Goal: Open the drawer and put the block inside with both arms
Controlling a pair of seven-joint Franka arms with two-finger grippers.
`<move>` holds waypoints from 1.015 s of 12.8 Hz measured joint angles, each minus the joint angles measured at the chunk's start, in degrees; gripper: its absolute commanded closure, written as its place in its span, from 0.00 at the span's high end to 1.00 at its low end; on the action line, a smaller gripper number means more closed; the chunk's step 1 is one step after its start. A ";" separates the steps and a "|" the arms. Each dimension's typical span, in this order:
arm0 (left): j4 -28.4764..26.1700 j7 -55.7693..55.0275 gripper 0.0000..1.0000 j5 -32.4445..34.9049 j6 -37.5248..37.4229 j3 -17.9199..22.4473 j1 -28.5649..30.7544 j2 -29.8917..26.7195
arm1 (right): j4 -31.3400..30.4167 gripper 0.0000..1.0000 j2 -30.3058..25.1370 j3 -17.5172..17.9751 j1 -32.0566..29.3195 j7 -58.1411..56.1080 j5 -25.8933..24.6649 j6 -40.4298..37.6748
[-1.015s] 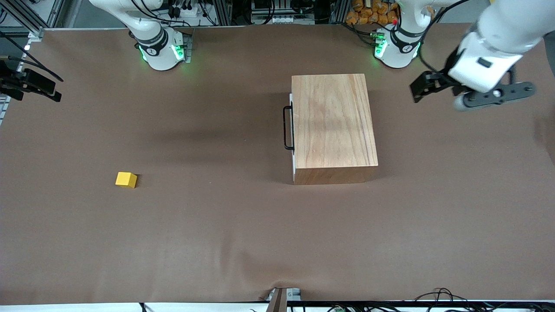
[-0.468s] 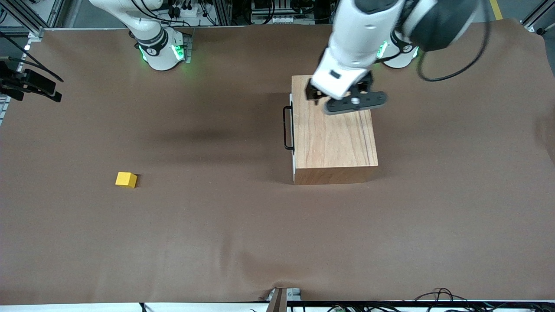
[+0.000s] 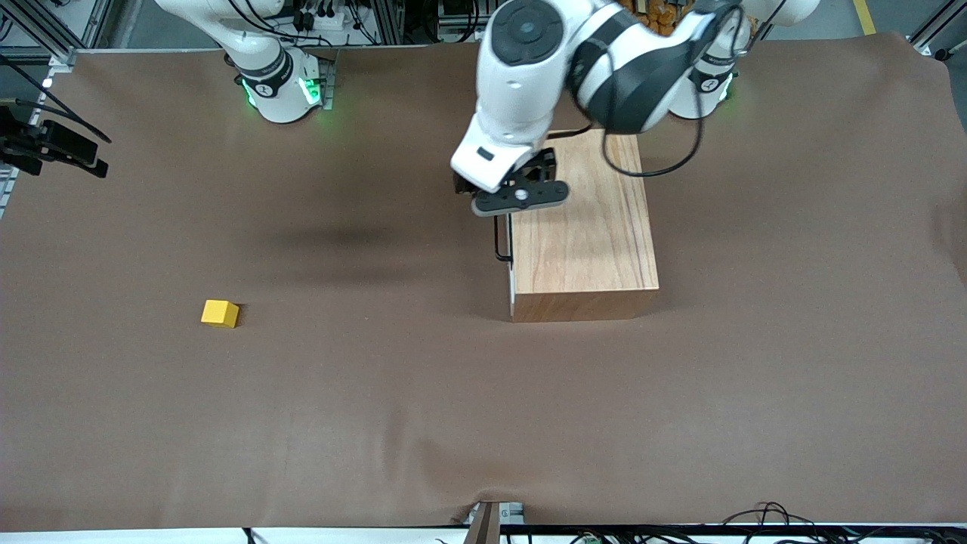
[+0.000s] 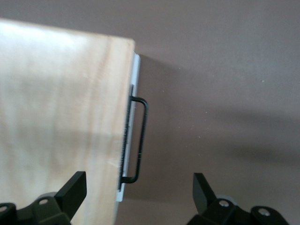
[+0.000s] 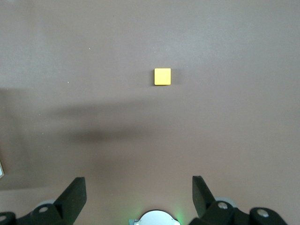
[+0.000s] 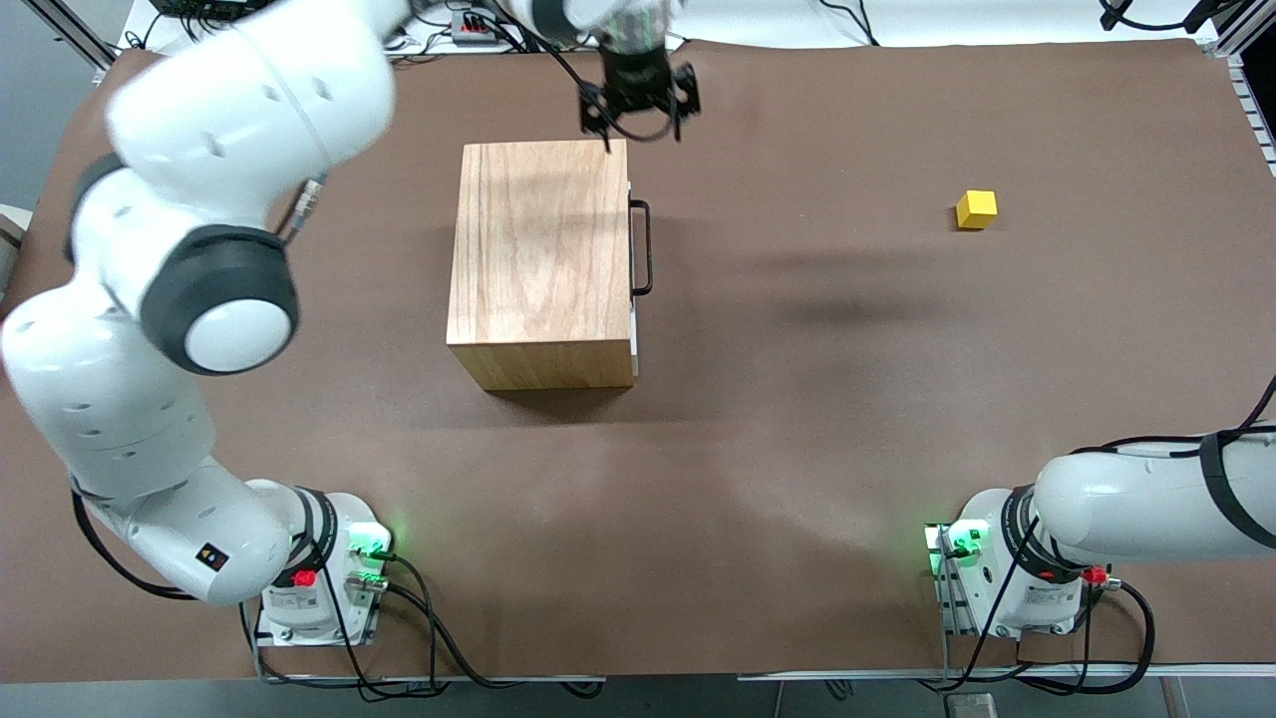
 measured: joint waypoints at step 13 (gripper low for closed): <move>2.16 4.31 1.00 7.81 3.49 21.31 -26.17 15.82 | 0.00 1.00 0.05 0.00 0.00 0.00 0.00 -0.13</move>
